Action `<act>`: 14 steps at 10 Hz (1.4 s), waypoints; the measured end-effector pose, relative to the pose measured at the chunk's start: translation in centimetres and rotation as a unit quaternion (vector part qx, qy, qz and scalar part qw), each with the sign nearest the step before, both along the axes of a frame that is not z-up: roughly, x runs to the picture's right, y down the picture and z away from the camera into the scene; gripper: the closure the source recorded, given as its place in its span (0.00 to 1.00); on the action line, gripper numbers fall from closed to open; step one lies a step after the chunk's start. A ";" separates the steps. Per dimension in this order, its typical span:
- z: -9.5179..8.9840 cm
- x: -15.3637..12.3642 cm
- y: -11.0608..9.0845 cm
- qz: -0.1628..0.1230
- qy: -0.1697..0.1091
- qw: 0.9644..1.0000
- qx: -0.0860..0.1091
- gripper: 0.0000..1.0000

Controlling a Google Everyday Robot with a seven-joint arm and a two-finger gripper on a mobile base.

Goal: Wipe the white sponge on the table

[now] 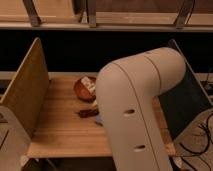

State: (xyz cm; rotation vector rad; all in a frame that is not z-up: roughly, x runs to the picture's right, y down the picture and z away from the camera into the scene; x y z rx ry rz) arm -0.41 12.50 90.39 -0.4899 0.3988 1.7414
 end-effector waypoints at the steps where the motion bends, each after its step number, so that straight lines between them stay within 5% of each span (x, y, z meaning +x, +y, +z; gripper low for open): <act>1: 0.0 0.1 0.1 0.001 0.002 1.000 0.000 0.52; 6: -0.4 0.6 0.5 0.011 0.010 1.000 0.002 0.97; 14: 1.0 4.7 -2.6 0.023 0.075 0.997 0.026 1.00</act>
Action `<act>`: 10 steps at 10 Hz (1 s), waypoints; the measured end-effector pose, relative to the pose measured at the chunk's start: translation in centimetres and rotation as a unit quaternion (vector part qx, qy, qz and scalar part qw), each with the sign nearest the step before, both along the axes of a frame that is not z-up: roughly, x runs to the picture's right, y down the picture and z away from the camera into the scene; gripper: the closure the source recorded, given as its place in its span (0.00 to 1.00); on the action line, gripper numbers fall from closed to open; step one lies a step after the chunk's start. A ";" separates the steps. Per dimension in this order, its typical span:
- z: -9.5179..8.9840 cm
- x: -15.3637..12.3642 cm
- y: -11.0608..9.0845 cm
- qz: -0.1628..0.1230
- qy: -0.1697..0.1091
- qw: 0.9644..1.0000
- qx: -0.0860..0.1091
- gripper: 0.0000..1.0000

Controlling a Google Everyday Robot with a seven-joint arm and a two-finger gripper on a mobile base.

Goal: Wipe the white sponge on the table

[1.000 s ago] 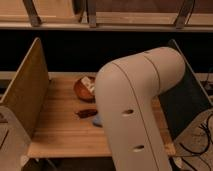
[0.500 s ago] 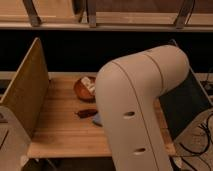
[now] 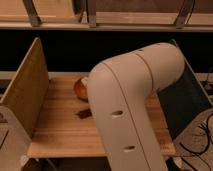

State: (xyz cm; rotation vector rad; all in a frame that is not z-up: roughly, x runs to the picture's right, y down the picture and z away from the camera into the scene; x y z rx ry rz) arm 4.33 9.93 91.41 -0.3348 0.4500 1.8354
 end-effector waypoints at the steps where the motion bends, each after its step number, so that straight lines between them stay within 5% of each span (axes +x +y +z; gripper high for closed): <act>1: 0.7 0.1 0.0 0.000 0.005 1.000 -0.003 1.00; 6: 2.7 -3.4 -1.0 -0.023 -0.013 1.000 0.003 1.00; 10: 1.2 -8.3 -0.4 -0.046 -0.061 0.997 0.012 1.00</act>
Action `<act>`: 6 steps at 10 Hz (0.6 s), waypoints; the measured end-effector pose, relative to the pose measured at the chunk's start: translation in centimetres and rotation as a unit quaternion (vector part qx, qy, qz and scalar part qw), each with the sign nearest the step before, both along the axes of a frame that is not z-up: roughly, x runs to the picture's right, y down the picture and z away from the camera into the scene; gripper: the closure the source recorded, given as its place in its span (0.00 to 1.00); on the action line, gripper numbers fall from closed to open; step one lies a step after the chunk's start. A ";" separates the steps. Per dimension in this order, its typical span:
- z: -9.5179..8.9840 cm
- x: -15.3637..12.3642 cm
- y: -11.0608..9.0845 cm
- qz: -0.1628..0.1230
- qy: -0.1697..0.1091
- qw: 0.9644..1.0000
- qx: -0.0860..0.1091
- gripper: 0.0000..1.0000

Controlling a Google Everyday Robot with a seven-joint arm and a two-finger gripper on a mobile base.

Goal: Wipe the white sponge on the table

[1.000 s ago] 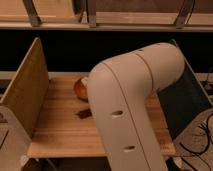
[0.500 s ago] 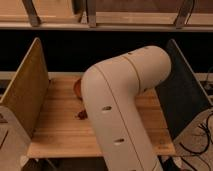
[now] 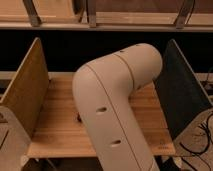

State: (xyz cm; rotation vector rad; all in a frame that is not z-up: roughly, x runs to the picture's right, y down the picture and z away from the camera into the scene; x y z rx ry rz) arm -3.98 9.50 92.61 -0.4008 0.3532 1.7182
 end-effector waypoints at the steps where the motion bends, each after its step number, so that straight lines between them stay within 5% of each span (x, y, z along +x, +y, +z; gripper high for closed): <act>1: -0.7 -0.7 1.5 -0.005 -0.010 1.000 -0.009 1.00; 6: -2.6 3.5 5.4 -0.007 0.029 0.999 -0.044 1.00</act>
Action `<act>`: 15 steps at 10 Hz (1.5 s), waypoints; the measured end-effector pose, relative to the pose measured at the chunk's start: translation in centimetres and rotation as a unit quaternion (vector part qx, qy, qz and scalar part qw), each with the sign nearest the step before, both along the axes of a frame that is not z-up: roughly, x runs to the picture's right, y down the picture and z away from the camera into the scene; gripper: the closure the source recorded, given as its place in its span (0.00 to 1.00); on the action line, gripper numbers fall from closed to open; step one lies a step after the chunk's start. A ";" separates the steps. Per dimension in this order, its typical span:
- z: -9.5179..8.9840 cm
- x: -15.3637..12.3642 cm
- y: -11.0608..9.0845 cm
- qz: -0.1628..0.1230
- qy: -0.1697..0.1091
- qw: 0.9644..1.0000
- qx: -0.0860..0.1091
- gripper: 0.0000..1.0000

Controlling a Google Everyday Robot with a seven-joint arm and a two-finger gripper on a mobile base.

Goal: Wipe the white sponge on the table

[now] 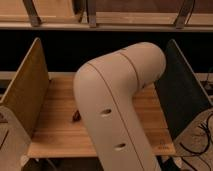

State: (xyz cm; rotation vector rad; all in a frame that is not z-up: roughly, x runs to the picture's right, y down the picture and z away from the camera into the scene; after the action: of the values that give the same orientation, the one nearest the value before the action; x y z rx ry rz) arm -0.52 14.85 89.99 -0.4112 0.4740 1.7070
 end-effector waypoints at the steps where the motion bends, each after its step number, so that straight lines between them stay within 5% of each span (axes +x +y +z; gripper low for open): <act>1: -0.4 2.0 0.1 0.001 0.022 1.000 -0.001 1.00; 5: -1.0 7.5 -0.5 0.017 0.086 0.996 0.003 1.00; 8: 0.6 7.8 -2.5 0.011 0.101 0.995 0.015 1.00; 11: 2.3 4.4 -4.5 -0.011 0.076 0.997 0.028 1.00; 15: 2.4 -0.7 -4.1 -0.014 0.022 0.999 0.035 1.00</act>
State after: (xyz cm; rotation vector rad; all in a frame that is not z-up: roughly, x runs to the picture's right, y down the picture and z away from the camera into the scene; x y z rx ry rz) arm -1.24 10.76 92.35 -0.3153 0.4493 1.7030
